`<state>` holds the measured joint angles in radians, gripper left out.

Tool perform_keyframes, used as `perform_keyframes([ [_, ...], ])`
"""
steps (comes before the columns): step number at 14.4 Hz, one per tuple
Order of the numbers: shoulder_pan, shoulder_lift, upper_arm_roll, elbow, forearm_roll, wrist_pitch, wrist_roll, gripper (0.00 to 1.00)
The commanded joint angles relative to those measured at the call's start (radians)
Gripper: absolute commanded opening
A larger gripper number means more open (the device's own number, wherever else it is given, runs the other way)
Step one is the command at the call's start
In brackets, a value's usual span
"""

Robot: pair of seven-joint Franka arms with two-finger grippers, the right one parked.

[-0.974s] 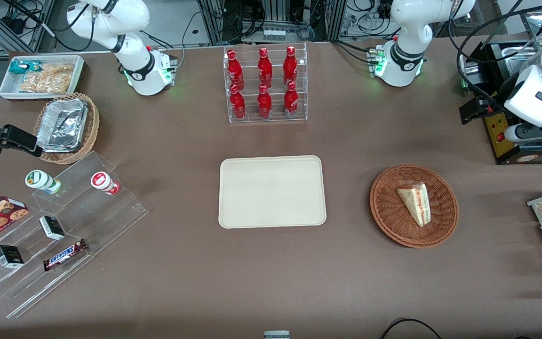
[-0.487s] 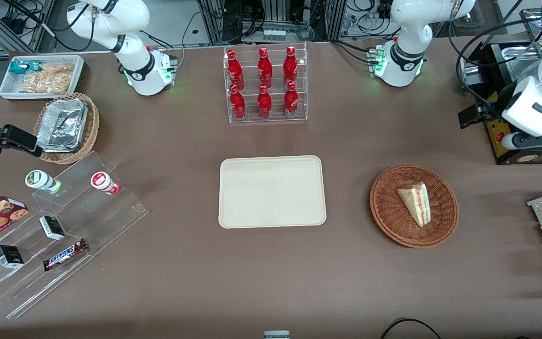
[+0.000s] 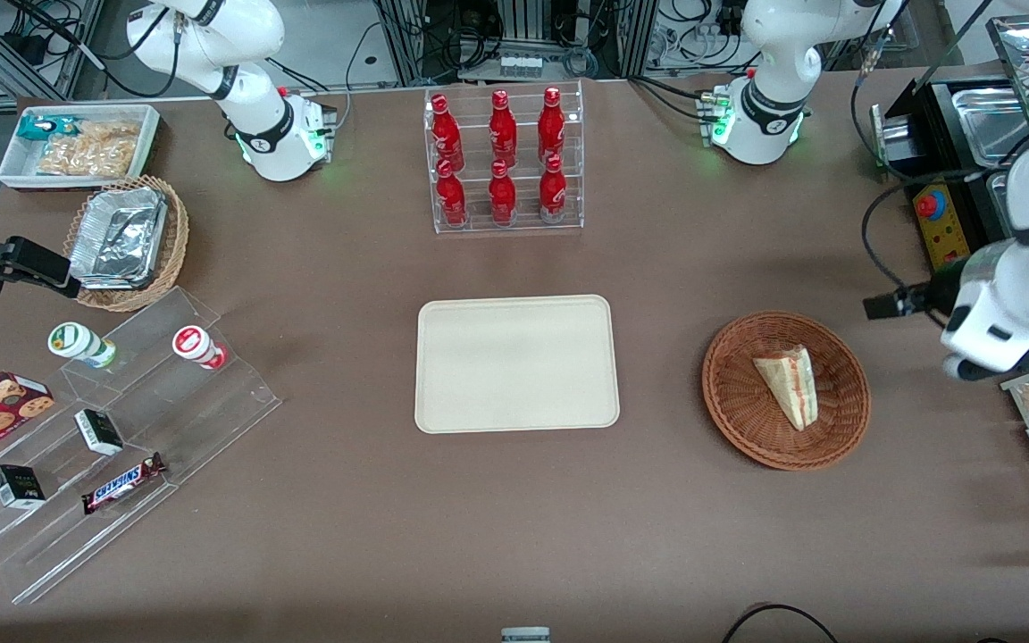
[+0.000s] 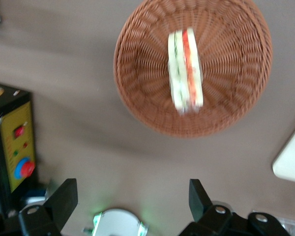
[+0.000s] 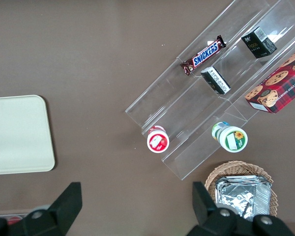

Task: Place sandwich from basket to tray
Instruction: 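Lower the open left gripper over the wrapped sandwich in the basket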

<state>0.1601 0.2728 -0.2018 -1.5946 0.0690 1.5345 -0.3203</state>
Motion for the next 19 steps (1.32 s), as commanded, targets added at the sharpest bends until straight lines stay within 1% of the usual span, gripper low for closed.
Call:
perform_keyframes([
  [1,-0.005,-0.027,-0.005,-0.161,0.020,0.184,-0.113,1.00],
  [3,-0.013,-0.027,-0.005,-0.247,0.023,0.301,-0.199,1.00],
  [5,-0.016,-0.024,-0.007,-0.324,0.023,0.407,-0.239,1.00],
  [7,-0.024,-0.021,-0.008,-0.408,0.023,0.531,-0.340,1.00],
  [9,-0.043,0.006,-0.010,-0.421,0.022,0.581,-0.423,1.00],
  [11,-0.066,0.025,-0.010,-0.424,0.023,0.614,-0.465,1.00],
  [15,-0.070,0.054,-0.010,-0.430,0.026,0.639,-0.476,1.00],
  [19,-0.070,0.100,-0.010,-0.432,0.028,0.702,-0.474,1.00],
])
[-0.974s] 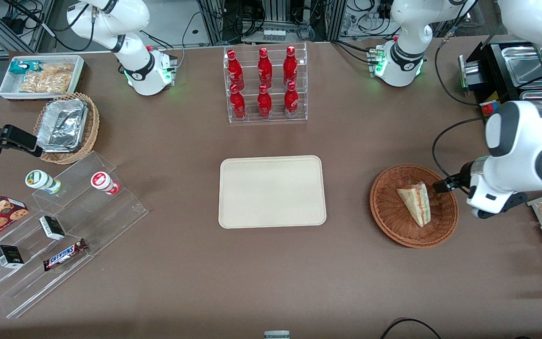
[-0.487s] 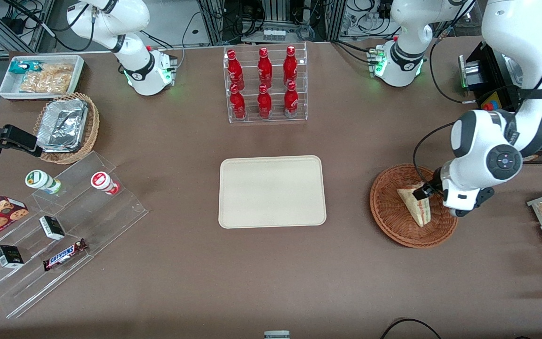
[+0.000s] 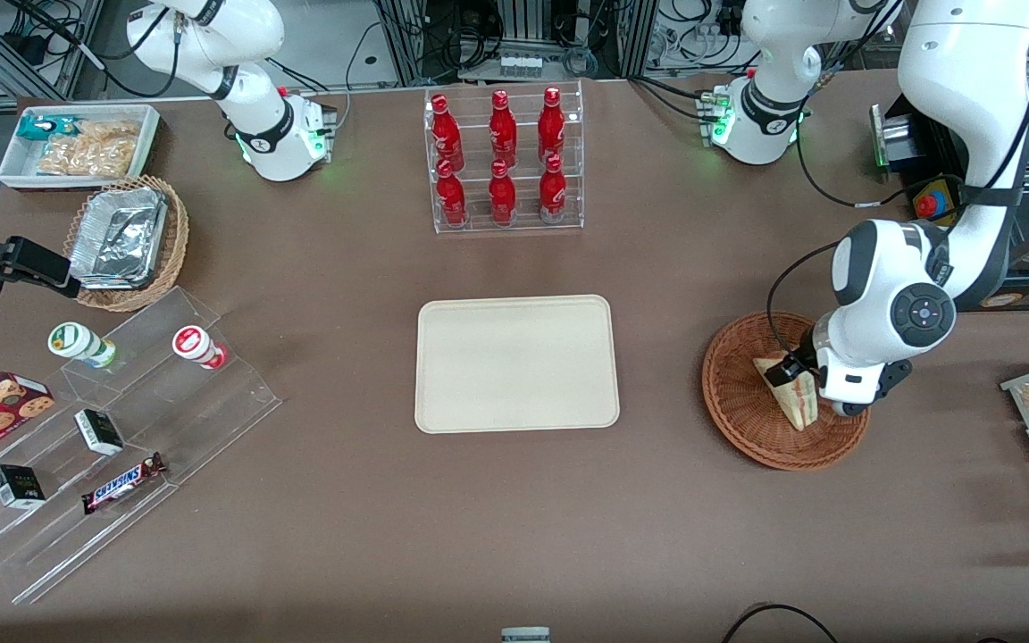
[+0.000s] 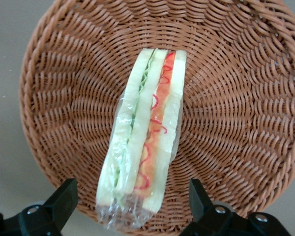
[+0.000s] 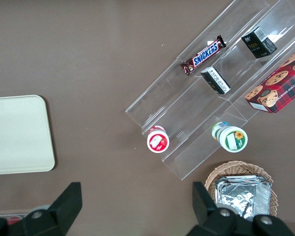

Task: Place sandwich from basket to tray
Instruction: 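Lower the open left gripper over the wrapped sandwich in the basket, then close the left gripper on the sandwich and lift it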

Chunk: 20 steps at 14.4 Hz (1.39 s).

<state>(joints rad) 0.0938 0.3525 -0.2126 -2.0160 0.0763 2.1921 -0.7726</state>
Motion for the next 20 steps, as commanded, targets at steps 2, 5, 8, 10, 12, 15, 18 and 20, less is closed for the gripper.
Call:
perform_keyframes([
  [2,-0.003,0.040,0.001,-0.010,0.020,0.055,-0.022,1.00],
  [5,-0.003,0.043,0.001,-0.012,0.019,0.055,-0.022,0.73],
  [8,-0.003,0.040,-0.001,-0.013,0.058,0.055,-0.007,0.28],
  [10,-0.003,0.034,-0.002,-0.013,0.066,0.054,-0.002,0.17],
  [12,-0.003,0.016,-0.004,-0.004,0.066,0.044,0.004,0.14],
  [15,-0.003,-0.024,-0.005,0.031,0.066,0.041,0.019,0.13],
  [18,-0.003,-0.052,-0.057,0.120,0.065,-0.064,0.007,0.13],
  [20,-0.003,-0.049,-0.131,0.218,0.062,-0.216,-0.008,0.13],
])
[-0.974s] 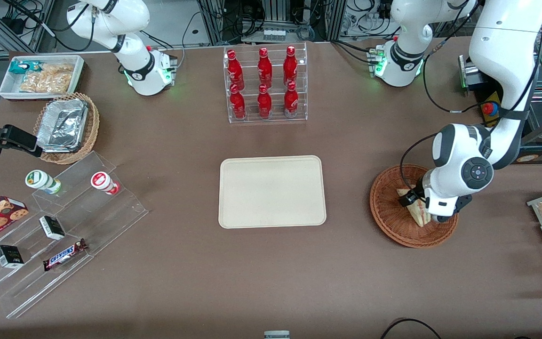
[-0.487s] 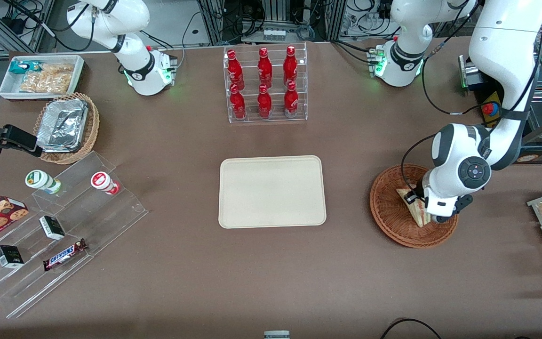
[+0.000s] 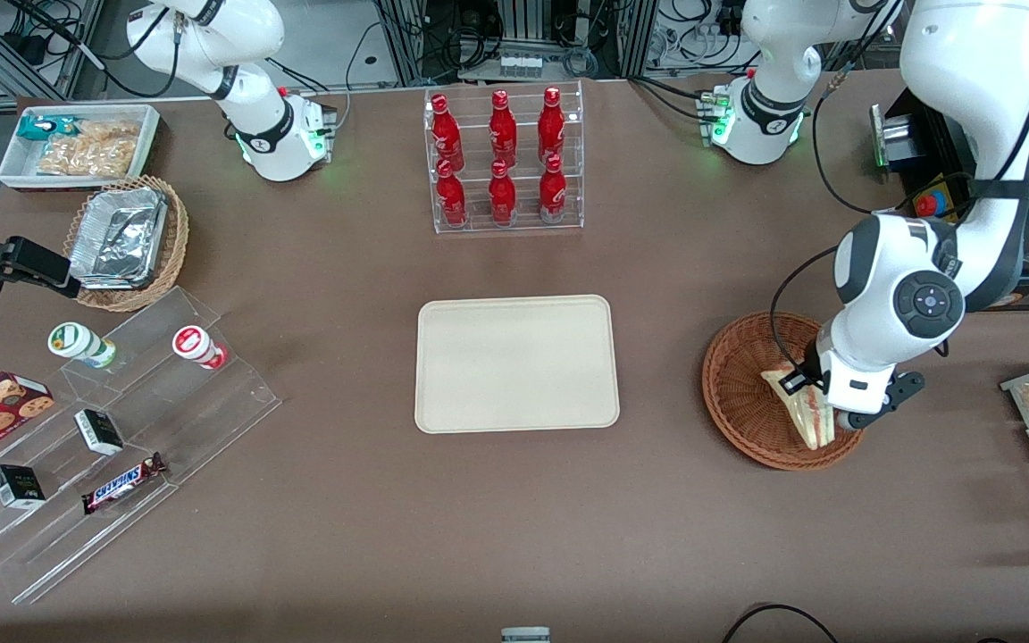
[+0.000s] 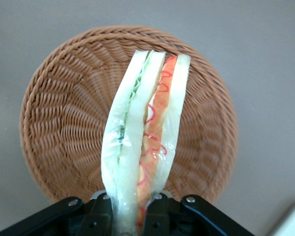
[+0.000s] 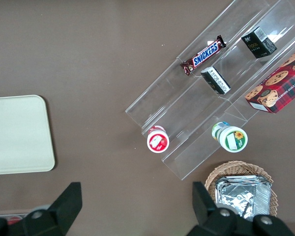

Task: Place sandwich from basket to tray
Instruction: 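Carry the sandwich with the left gripper over the cream tray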

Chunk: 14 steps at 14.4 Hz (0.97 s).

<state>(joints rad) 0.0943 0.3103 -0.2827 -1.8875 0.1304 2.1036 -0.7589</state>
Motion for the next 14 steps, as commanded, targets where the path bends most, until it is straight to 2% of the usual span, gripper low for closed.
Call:
perform_keyframes([
  [1,-0.004,-0.002,-0.099,0.126,0.008,-0.176,-0.054,0.13],
  [6,-0.007,0.032,-0.297,0.148,0.011,-0.177,-0.099,0.14],
  [10,-0.200,0.163,-0.316,0.253,0.035,-0.153,-0.172,0.15],
  [11,-0.246,0.212,-0.312,0.298,0.064,-0.134,-0.215,0.15],
  [14,-0.347,0.357,-0.314,0.418,0.274,-0.122,-0.455,0.15],
])
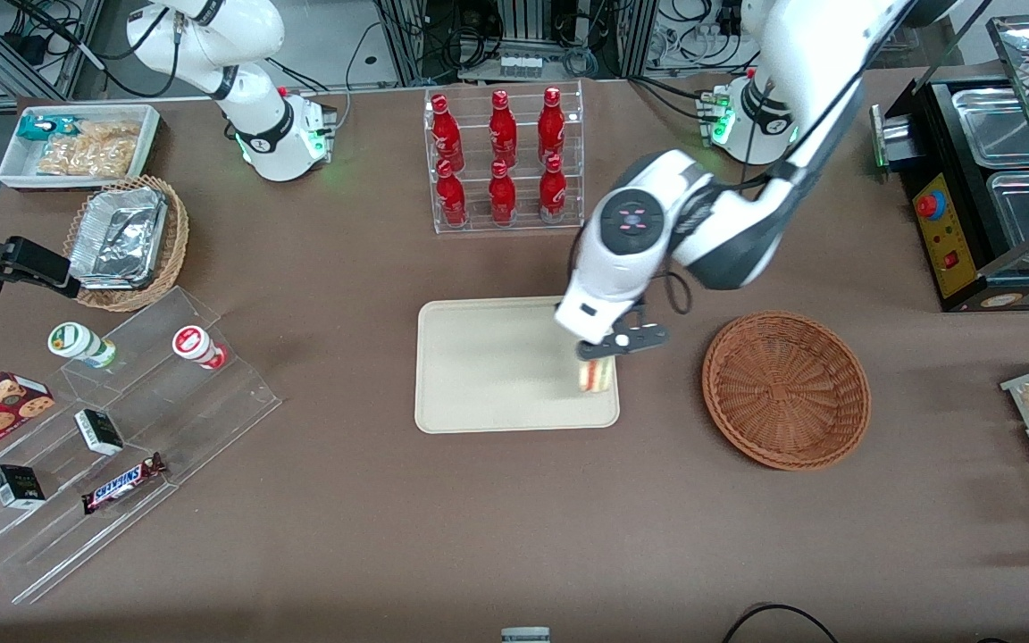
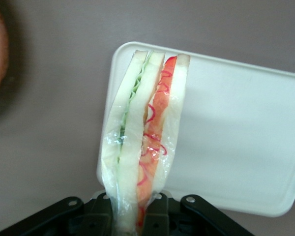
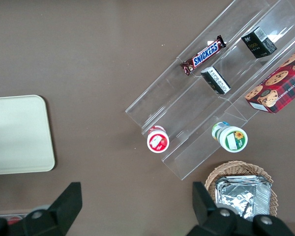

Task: Place sandwich from basket to tray
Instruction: 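Carry the sandwich with the left gripper over the cream tray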

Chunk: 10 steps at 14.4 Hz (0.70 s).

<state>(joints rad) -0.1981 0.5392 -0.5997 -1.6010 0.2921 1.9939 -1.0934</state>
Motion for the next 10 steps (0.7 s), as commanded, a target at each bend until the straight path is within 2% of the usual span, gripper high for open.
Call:
perform_keyframes([
  [1,-0.076,0.168,0.003,0.165,0.163,-0.012,-0.175,0.15],
  [2,-0.095,0.203,0.003,0.193,0.195,-0.012,-0.198,0.15],
  [10,-0.202,0.301,0.005,0.274,0.217,-0.009,-0.203,0.15],
])
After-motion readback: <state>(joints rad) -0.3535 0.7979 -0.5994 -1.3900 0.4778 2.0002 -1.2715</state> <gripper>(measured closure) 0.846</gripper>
